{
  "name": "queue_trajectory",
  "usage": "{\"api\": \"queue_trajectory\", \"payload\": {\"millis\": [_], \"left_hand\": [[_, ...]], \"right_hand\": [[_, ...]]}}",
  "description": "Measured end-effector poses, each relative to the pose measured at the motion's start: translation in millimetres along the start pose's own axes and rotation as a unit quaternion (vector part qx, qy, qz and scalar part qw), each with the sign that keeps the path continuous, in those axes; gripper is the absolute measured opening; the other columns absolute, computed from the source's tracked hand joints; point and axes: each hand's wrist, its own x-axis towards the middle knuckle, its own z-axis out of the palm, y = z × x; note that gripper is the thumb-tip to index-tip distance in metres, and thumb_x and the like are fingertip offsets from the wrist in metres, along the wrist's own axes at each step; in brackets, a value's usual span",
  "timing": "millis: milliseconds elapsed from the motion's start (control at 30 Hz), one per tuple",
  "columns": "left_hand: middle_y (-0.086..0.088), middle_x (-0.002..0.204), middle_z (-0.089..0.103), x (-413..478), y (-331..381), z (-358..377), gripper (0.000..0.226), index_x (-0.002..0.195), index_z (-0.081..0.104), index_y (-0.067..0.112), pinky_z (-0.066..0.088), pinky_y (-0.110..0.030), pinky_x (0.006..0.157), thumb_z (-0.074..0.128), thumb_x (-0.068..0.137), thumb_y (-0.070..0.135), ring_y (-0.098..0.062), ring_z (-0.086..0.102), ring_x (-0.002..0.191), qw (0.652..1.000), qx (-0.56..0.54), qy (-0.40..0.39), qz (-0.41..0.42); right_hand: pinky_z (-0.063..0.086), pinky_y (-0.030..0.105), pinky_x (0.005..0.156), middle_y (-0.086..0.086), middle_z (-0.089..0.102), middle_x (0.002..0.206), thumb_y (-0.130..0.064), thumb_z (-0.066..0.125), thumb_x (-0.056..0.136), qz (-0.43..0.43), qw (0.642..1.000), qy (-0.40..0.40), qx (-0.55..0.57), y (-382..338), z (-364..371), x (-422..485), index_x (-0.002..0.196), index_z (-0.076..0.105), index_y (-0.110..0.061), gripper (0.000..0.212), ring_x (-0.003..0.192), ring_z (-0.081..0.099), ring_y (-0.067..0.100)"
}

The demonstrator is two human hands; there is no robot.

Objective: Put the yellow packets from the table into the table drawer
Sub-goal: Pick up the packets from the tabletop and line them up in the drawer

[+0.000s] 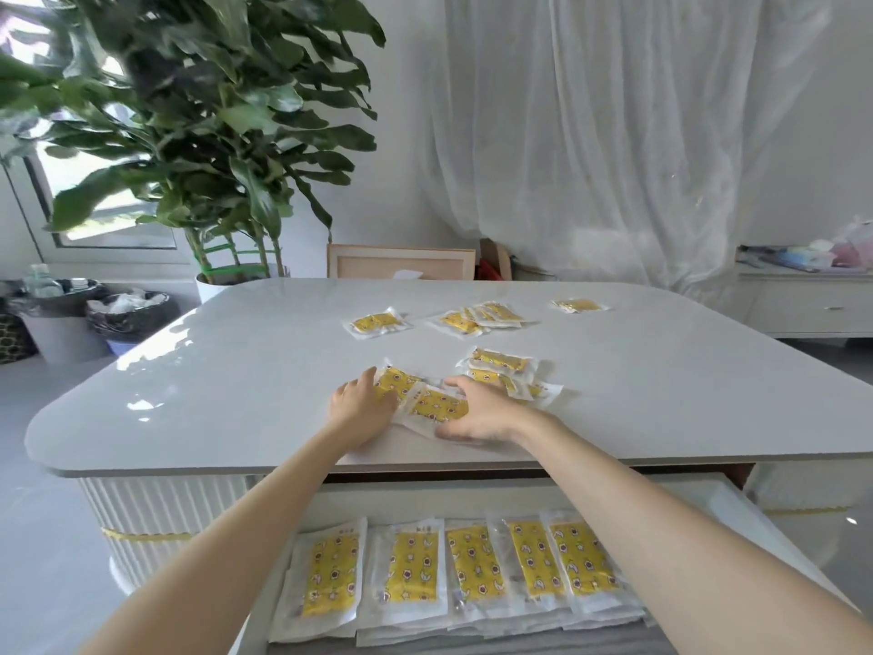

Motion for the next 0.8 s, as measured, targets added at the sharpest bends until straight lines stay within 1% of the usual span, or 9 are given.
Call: {"api": "queue_trajectory", "payload": {"millis": [167,267,333,367,433,533,633,700,800], "left_hand": [[0.0,0.141,0.048,19.3,-1.0,-2.5,0.073,0.145,0.032,0.028,0.03,-0.035,0.111,0.066,0.081,0.04,-0.024,0.034,0.136,0.995,-0.083,0.004,-0.062],[-0.004,0.139,0.047,20.5,-1.0,-2.7,0.075,0.141,0.038,0.028,0.033,-0.035,0.109,0.072,0.076,0.042,-0.025,0.033,0.135,0.988,-0.124,0.003,-0.091],[-0.004,0.132,0.053,19.8,-3.6,-5.0,0.075,0.133,0.048,0.027,0.038,-0.036,0.106,0.075,0.065,0.046,-0.026,0.04,0.13,0.987,-0.126,-0.009,-0.096],[-0.003,0.121,0.059,18.9,-4.9,-7.2,0.067,0.119,0.058,0.027,0.043,-0.035,0.1,0.075,0.058,0.048,-0.027,0.047,0.123,0.986,-0.133,-0.014,-0.099],[-0.002,0.094,0.065,15.7,-7.2,-11.1,0.033,0.085,0.063,0.025,0.048,-0.028,0.081,0.077,0.06,0.041,-0.024,0.06,0.099,0.979,-0.18,-0.017,-0.088],[-0.003,0.077,0.062,10.2,-10.9,-14.3,0.016,0.074,0.058,0.018,0.045,-0.024,0.06,0.07,0.083,0.022,-0.017,0.058,0.065,0.964,-0.257,-0.027,-0.07],[-0.006,0.076,0.064,8.1,-14.1,-16.7,0.015,0.076,0.061,0.015,0.048,-0.028,0.067,0.065,0.088,0.023,-0.02,0.059,0.064,0.949,-0.31,-0.019,-0.06],[-0.007,0.074,0.063,9.4,-15.1,-17.1,0.017,0.075,0.06,0.014,0.048,-0.029,0.066,0.064,0.089,0.022,-0.021,0.058,0.063,0.937,-0.345,-0.012,-0.058],[-0.008,0.077,0.065,14.1,-14.4,-15.3,0.014,0.079,0.063,0.013,0.05,-0.03,0.068,0.064,0.09,0.021,-0.021,0.06,0.065,0.912,-0.406,-0.002,-0.057]], "right_hand": [[0.039,0.04,0.108,0.005,0.045,0.141,-0.047,0.085,0.049,0.018,0.999,-0.026,0.013,-0.7,-4.1,18.9,0.146,0.033,-0.018,0.114,0.135,0.038,0.025],[0.044,0.032,0.098,-0.001,0.056,0.121,-0.045,0.089,0.053,0.025,0.997,-0.066,-0.011,-1.9,-9.7,22.9,0.125,0.054,-0.019,0.084,0.123,0.051,0.023],[0.045,0.025,0.072,-0.004,0.057,0.094,-0.046,0.088,0.056,0.018,0.997,-0.06,-0.041,-1.7,-14.9,22.2,0.094,0.058,-0.021,0.054,0.096,0.056,0.019],[0.039,0.025,0.063,-0.004,0.053,0.084,-0.047,0.087,0.059,0.014,0.998,-0.045,-0.049,-1.5,-18.0,20.5,0.081,0.053,-0.02,0.048,0.086,0.054,0.018],[0.034,0.026,0.058,-0.002,0.052,0.087,-0.041,0.082,0.07,0.013,1.0,-0.018,-0.014,-1.1,-26.4,18.9,0.069,0.046,-0.018,0.043,0.081,0.055,0.017],[0.033,0.023,0.057,0.003,0.054,0.094,-0.032,0.077,0.079,0.022,0.996,0.005,0.085,-0.5,-44.1,19.8,0.077,0.053,-0.009,0.033,0.081,0.054,0.014],[0.044,0.024,0.072,0.008,0.065,0.113,-0.027,0.078,0.078,0.027,0.977,0.08,0.197,3.6,-56.7,28.7,0.116,0.063,0.0,0.049,0.103,0.063,0.019],[0.047,0.028,0.079,0.01,0.069,0.109,-0.023,0.077,0.08,0.035,0.963,0.142,0.228,10.0,-60.7,37.3,0.109,0.068,-0.003,0.037,0.1,0.064,0.022],[0.042,0.027,0.065,0.008,0.066,0.097,-0.027,0.074,0.082,0.052,0.949,0.2,0.237,19.1,-68.3,51.2,0.086,0.067,-0.008,0.02,0.088,0.059,0.022]]}}
